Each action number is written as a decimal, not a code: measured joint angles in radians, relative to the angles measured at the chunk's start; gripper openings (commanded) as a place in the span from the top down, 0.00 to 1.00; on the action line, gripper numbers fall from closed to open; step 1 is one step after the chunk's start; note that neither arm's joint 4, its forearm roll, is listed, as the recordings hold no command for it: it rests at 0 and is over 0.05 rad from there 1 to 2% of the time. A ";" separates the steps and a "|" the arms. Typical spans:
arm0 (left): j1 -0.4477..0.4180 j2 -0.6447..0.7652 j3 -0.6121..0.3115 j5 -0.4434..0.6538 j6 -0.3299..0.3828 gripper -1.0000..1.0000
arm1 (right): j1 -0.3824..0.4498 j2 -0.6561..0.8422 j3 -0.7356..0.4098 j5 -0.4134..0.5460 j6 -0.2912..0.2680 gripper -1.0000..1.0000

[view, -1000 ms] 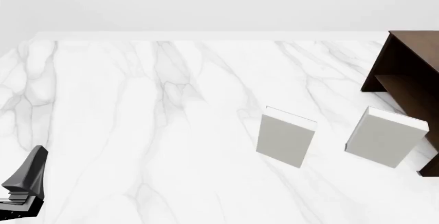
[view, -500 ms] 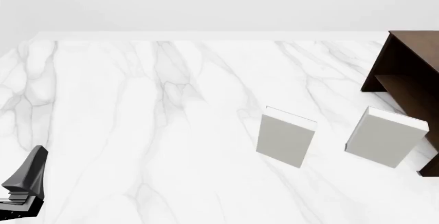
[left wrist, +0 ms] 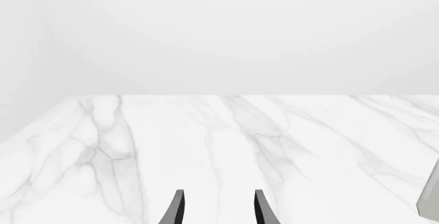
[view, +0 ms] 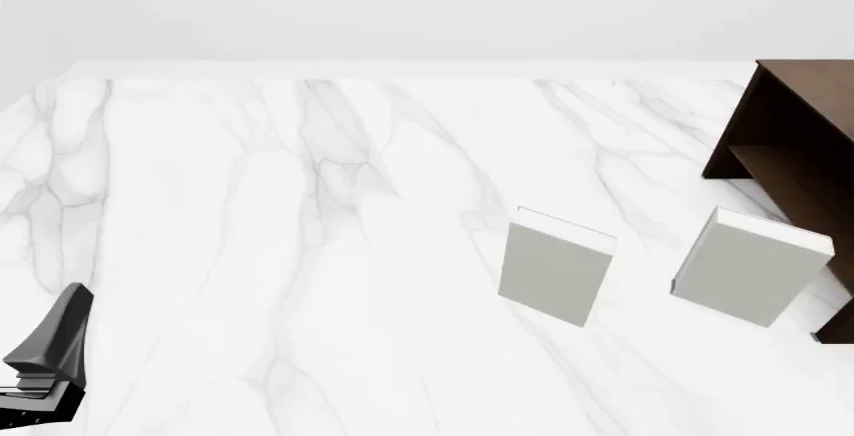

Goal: Pick up the book on the left and place it on top of the shelf.

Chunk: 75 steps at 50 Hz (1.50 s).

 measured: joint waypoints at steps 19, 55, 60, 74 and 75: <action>0.000 0.000 0.000 0.000 0.000 0.00 | 0.013 0.017 0.003 0.024 0.028 0.00; 0.000 0.000 0.000 0.000 0.000 0.00 | 0.025 -0.157 0.150 0.067 0.092 0.00; 0.000 0.000 0.000 0.000 0.000 0.00 | 0.025 -0.179 0.168 0.065 0.099 0.00; 0.000 0.000 0.000 0.000 0.000 0.00 | 0.040 -0.230 0.187 0.072 0.126 0.00; 0.000 0.000 0.000 0.000 0.000 0.00 | 0.043 -0.236 0.188 0.073 0.130 0.00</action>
